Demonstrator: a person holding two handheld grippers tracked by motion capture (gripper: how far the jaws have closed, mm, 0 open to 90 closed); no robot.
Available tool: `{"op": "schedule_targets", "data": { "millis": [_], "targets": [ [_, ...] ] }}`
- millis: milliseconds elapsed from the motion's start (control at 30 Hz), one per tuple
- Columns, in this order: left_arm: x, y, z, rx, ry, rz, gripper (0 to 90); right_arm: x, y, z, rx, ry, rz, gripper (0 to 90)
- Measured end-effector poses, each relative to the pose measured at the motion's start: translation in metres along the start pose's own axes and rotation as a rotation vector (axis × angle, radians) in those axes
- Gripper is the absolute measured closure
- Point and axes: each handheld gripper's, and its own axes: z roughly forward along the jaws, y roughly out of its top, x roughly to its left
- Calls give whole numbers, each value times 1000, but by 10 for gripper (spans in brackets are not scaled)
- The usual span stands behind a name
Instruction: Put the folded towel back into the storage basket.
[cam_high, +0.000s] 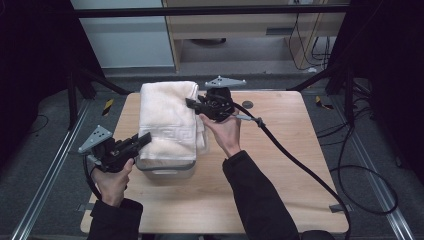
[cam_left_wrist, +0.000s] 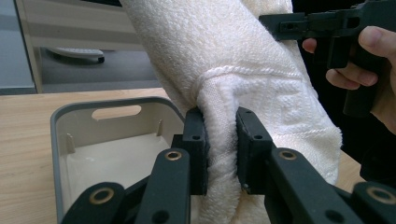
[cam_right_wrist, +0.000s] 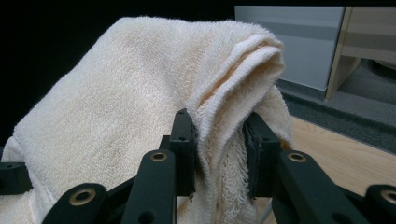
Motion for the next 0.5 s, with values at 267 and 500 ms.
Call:
{"op": "schedule_targets", "data": {
  "millis": [267, 500],
  "targets": [
    [11, -6, 6, 30, 30, -7, 754, -4, -11, 19, 12, -10, 5, 690],
    [22, -14, 13, 59, 52, -19, 754, -7, -19, 33, 26, -15, 17, 689]
  ]
}}
